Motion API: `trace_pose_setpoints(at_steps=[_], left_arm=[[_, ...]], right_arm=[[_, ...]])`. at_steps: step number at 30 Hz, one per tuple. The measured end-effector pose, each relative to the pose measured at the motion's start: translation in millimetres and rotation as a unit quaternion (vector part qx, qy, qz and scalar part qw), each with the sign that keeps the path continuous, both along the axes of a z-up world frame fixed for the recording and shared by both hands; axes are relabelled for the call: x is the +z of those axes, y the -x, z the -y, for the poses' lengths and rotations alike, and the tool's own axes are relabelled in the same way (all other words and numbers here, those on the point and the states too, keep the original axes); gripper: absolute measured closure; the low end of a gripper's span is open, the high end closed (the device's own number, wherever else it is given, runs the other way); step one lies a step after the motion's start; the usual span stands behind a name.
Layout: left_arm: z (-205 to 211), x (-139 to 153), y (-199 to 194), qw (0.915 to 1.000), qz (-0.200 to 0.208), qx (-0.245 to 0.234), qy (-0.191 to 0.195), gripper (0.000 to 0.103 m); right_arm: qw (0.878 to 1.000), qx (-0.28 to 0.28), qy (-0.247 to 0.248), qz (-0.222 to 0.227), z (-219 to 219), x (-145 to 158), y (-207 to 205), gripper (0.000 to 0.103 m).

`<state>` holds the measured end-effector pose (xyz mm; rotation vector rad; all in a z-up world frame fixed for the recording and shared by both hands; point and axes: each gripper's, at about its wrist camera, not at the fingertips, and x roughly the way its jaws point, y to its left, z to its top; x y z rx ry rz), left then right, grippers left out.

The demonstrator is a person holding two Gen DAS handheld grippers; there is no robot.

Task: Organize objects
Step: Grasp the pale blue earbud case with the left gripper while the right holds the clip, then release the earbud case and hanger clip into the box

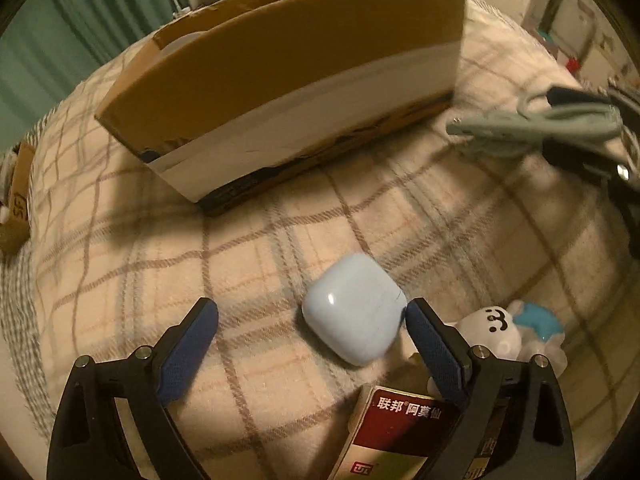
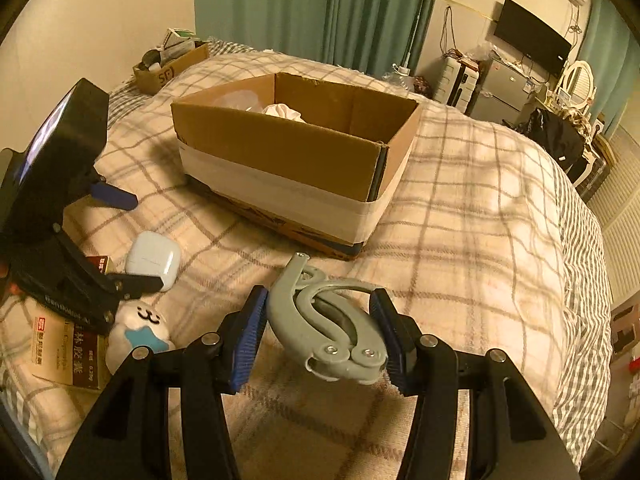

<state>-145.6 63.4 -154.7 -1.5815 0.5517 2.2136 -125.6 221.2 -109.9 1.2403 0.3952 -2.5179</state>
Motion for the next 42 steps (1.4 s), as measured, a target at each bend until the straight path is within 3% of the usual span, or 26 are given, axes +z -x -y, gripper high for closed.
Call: trace_pose_setpoints(at_steps=[3, 6, 8, 10, 15, 21, 24, 25, 26, 35, 42], left_arm=[[-5, 0, 1, 0.9998, 0.008, -0.015, 0.003, 0.014], [-11, 1, 11, 0.9986, 0.033, -0.033, -0.024, 0.024], [-12, -3, 20, 0.9971, 0.052, -0.028, -0.048, 0.044], [-13, -5, 25, 0.9953, 0.064, -0.023, -0.069, 0.045], [-7, 0, 19, 0.9958, 0.036, -0.007, -0.084, 0.045], [-2, 17, -3, 0.9971, -0.040, 0.019, -0.063, 0.045], [-2, 30, -13, 0.9942, -0.064, 0.035, -0.079, 0.046], [-2, 33, -14, 0.9931, -0.069, 0.041, -0.085, 0.046], [-1, 37, -16, 0.9918, -0.076, 0.047, -0.091, 0.046], [18, 64, -25, 0.9822, -0.128, 0.081, -0.111, 0.046], [36, 100, -27, 0.9703, -0.182, 0.099, -0.125, 0.045]], right_arm=[[1.000, 0.002, -0.003, -0.001, 3, 0, 0, 0.051], [1.000, 0.001, -0.008, -0.003, 5, 0, 0, 0.051], [1.000, 0.000, -0.008, -0.004, 5, 1, -2, 0.051], [1.000, -0.002, -0.007, -0.005, 5, 3, -3, 0.051], [1.000, -0.007, -0.009, -0.012, 5, 8, -7, 0.051], [0.999, -0.013, -0.011, -0.034, 11, 22, -11, 0.054], [0.999, -0.010, -0.026, -0.046, 19, 32, -15, 0.061], [0.998, -0.008, -0.029, -0.047, 20, 34, -15, 0.071], [0.998, -0.003, -0.031, -0.047, 23, 36, -16, 0.093], [0.998, 0.006, -0.034, -0.055, 37, 49, -25, 0.095], [0.994, 0.004, -0.034, -0.104, 45, 92, -27, 0.095]])
